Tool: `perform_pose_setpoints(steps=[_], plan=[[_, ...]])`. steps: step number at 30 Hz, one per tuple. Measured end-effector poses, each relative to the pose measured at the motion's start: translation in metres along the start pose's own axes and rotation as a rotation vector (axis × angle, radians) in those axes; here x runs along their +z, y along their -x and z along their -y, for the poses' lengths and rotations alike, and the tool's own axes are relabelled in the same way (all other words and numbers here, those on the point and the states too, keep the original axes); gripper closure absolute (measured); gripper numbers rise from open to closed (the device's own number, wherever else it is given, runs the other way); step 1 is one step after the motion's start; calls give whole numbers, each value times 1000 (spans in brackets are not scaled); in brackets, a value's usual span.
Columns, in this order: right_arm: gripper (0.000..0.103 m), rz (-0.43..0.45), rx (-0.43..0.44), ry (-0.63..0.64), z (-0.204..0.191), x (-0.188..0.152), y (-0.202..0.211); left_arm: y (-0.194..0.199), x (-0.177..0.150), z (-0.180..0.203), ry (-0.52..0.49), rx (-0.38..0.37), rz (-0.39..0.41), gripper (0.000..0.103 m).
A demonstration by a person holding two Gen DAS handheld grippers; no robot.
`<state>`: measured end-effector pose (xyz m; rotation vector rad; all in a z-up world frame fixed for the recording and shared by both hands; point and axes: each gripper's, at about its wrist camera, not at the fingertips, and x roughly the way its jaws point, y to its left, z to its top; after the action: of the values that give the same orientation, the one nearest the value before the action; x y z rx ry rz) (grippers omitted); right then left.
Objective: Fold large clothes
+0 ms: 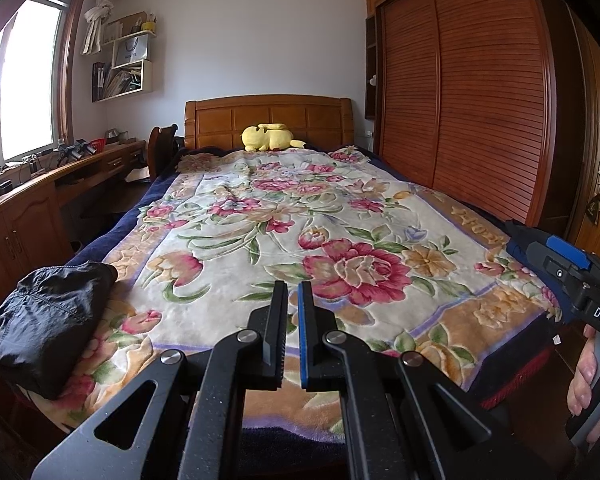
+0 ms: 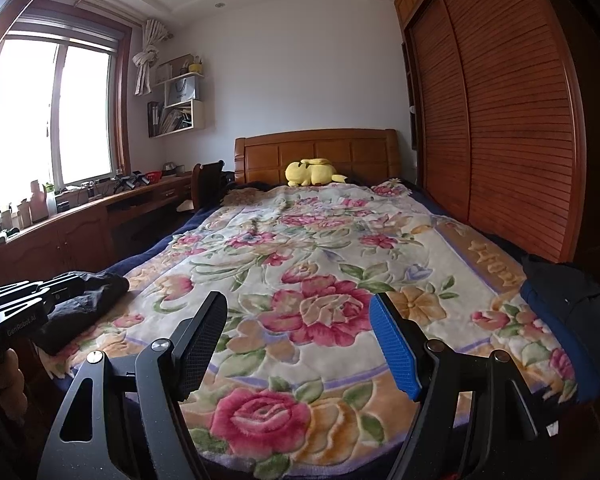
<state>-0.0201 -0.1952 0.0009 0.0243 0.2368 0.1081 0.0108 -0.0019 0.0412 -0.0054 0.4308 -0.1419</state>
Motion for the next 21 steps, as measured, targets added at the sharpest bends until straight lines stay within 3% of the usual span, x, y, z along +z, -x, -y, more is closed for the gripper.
perform_pose_setpoints(steps=[21], plan=[[28,1,5,-1,-1,-2,1,0,0,1,-2,0,-1,98]])
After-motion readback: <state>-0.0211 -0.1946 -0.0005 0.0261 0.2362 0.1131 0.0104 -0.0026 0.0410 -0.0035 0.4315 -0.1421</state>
